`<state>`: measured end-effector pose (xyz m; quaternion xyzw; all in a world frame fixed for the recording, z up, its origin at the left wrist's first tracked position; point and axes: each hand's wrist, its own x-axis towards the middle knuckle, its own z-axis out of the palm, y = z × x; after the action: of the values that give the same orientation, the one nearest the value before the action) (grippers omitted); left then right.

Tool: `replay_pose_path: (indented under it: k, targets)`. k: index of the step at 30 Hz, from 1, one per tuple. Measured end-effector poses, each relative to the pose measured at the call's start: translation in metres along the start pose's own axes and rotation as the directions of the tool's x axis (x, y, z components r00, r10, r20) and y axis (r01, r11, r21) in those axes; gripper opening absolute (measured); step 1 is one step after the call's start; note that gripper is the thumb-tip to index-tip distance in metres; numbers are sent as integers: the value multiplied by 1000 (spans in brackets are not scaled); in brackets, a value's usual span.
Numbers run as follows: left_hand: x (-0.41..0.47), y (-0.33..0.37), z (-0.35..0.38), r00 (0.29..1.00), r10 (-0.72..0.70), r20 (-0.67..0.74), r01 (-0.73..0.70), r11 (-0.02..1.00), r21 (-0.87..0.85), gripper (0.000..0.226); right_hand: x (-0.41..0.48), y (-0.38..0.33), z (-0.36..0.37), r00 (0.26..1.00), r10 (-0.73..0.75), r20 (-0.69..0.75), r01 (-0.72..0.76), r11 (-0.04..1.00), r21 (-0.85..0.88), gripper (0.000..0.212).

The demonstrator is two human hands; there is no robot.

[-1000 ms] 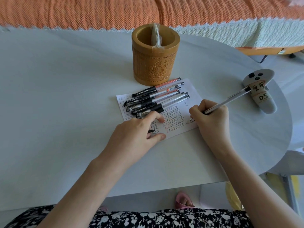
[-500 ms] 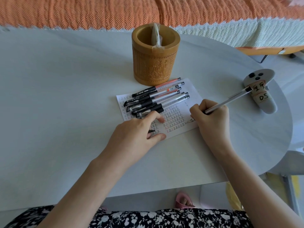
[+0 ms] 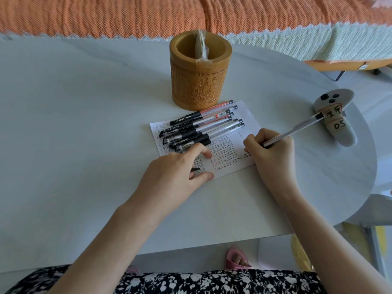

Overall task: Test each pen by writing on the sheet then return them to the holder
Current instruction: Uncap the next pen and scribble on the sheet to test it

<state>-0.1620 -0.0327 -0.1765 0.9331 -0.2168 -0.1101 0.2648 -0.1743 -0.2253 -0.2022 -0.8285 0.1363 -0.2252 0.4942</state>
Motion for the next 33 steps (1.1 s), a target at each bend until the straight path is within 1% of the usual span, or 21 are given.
replay_pose_path:
  k: [9, 15, 22, 33]
  targets:
    - [0, 0, 0, 1000, 1, -2, -1, 1000, 2, 29, -1, 0, 0, 1000, 2, 12, -2, 1000, -10, 34]
    - [0, 0, 0, 1000, 4, -5, -4, 1000, 0, 29, -1, -2, 0, 999, 31, 15, -31, 999, 33, 32]
    - [0, -1, 0, 1000, 11, -12, -11, 1000, 5, 30, -1, -2, 0, 1000, 12, 17, -12, 1000, -10, 32]
    - [0, -1, 0, 1000, 12, -17, -12, 1000, 3, 29, 0, -2, 0, 1000, -12, 6, 12, 1000, 6, 36]
